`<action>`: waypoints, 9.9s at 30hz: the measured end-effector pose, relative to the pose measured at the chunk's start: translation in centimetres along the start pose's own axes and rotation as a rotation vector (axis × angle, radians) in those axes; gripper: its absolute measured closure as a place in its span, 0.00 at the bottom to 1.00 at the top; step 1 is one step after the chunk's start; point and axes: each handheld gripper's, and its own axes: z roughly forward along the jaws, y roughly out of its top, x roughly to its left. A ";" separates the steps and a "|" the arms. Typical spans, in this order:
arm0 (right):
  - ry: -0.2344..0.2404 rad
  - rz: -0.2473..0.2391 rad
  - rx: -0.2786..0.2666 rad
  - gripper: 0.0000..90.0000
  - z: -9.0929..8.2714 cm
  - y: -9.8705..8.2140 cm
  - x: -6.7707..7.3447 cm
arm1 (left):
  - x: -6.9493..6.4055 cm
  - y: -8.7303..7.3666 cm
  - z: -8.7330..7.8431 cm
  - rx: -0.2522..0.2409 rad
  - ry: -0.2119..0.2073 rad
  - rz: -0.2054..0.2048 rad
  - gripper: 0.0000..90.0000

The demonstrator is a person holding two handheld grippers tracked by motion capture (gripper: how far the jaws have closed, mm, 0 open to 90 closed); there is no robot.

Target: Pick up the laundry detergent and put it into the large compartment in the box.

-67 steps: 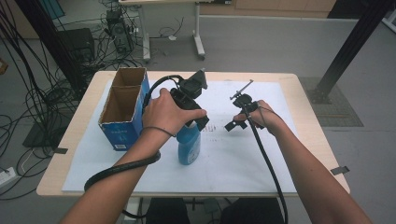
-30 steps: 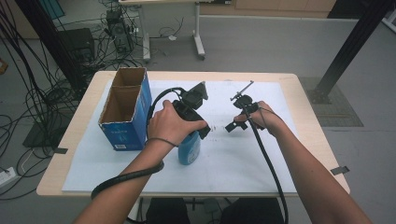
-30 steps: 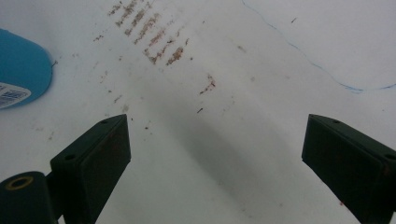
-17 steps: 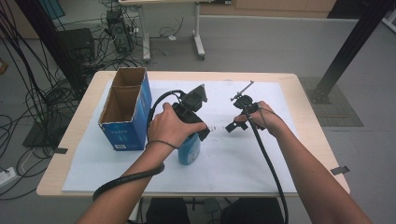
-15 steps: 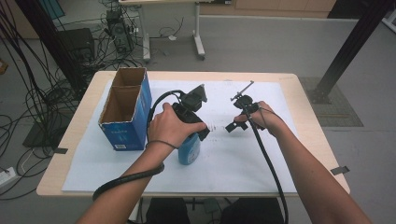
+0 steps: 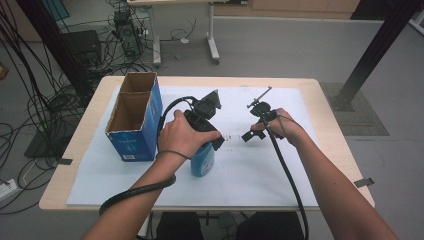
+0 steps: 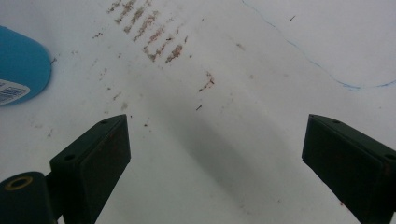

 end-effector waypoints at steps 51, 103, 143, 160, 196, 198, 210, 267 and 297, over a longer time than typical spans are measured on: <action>-0.001 -0.001 0.002 0.08 -0.3 0.0 0.2 | -0.3 0.1 -0.5 -0.005 0.002 -0.001 0.09; 0.002 -0.006 0.010 0.08 -0.2 0.0 0.1 | 0.1 0.2 0.0 0.015 0.008 -0.007 0.20; 0.002 -0.019 0.013 0.09 0.0 0.2 0.4 | -0.1 0.1 -0.3 0.010 0.027 -0.015 0.42; -0.005 -0.011 0.017 0.09 -0.1 0.1 0.3 | -0.2 0.2 -0.2 0.016 0.037 -0.016 0.42; -0.005 -0.008 0.010 0.09 -0.3 0.1 0.1 | -0.2 0.2 -0.2 0.013 0.038 -0.018 0.42; -0.002 -0.007 0.008 0.09 -0.3 0.1 0.1 | -0.2 0.2 -0.2 0.013 0.037 -0.017 0.42; -0.002 -0.004 0.007 0.09 -0.3 0.1 0.1 | -0.2 0.1 -0.2 0.011 0.037 -0.018 0.42; -0.014 -0.002 0.007 0.09 -0.6 0.0 0.0 | -0.6 0.0 -0.5 -0.014 0.047 -0.013 0.42; -0.012 -0.003 -0.008 0.09 -1.0 0.0 0.4 | -3.5 4.2 -16.6 -0.158 0.062 0.016 0.42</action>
